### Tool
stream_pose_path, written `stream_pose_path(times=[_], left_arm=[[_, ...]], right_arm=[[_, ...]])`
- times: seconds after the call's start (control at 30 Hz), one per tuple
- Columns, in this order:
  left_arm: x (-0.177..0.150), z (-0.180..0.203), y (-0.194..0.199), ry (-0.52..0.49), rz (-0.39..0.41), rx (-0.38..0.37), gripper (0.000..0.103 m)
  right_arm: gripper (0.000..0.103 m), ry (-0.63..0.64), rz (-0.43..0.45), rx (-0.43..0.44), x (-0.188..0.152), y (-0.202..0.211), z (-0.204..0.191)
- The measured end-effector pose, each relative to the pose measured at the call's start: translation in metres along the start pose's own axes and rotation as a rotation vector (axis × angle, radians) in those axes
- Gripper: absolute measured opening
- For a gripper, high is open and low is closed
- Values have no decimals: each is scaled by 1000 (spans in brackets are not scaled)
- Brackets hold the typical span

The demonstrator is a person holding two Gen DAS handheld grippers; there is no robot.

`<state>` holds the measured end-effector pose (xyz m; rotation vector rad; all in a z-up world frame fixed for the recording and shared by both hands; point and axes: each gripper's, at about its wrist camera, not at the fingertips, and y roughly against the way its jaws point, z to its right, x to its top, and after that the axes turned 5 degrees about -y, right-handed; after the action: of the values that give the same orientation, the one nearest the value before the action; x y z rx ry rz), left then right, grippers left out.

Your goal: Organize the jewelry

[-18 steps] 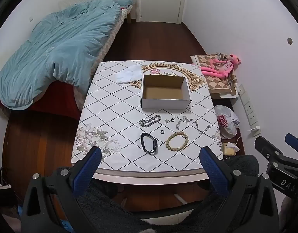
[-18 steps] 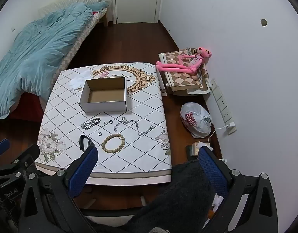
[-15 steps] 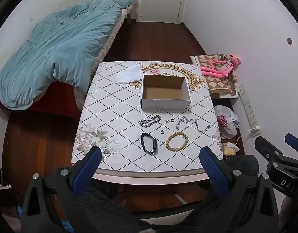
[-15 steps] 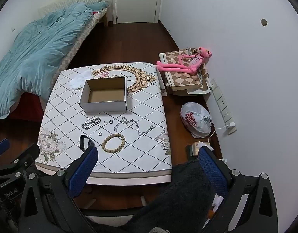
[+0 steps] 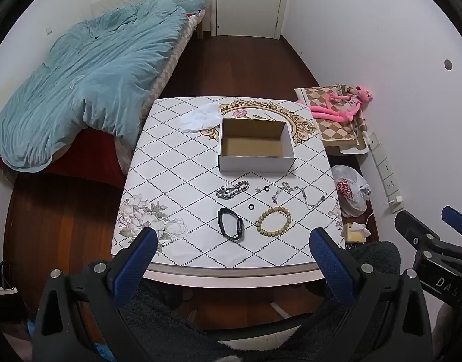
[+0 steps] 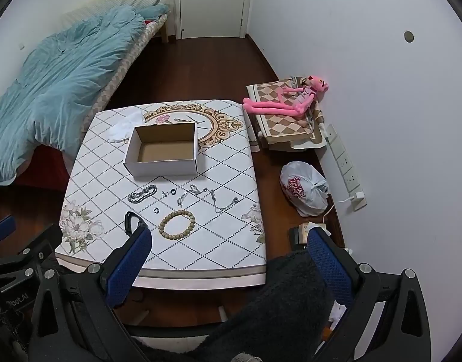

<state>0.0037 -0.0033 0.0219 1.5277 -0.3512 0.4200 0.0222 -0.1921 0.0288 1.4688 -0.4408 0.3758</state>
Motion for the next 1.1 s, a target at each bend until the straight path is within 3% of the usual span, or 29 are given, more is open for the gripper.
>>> stream_pose_path(times=[0.77,0.97,1.1], left_arm=[[-3,-3,-14,5,3,3,103],[3,-22,-64,25,-12,105,103],[2,-38,-114,30,-85,165,103]], right_arm=[[103,-7,-1,4,1,-8,-2],[103,-17,-38,-5,4,-54,-12],[103,-8,-109,-14,4,-105,-24]])
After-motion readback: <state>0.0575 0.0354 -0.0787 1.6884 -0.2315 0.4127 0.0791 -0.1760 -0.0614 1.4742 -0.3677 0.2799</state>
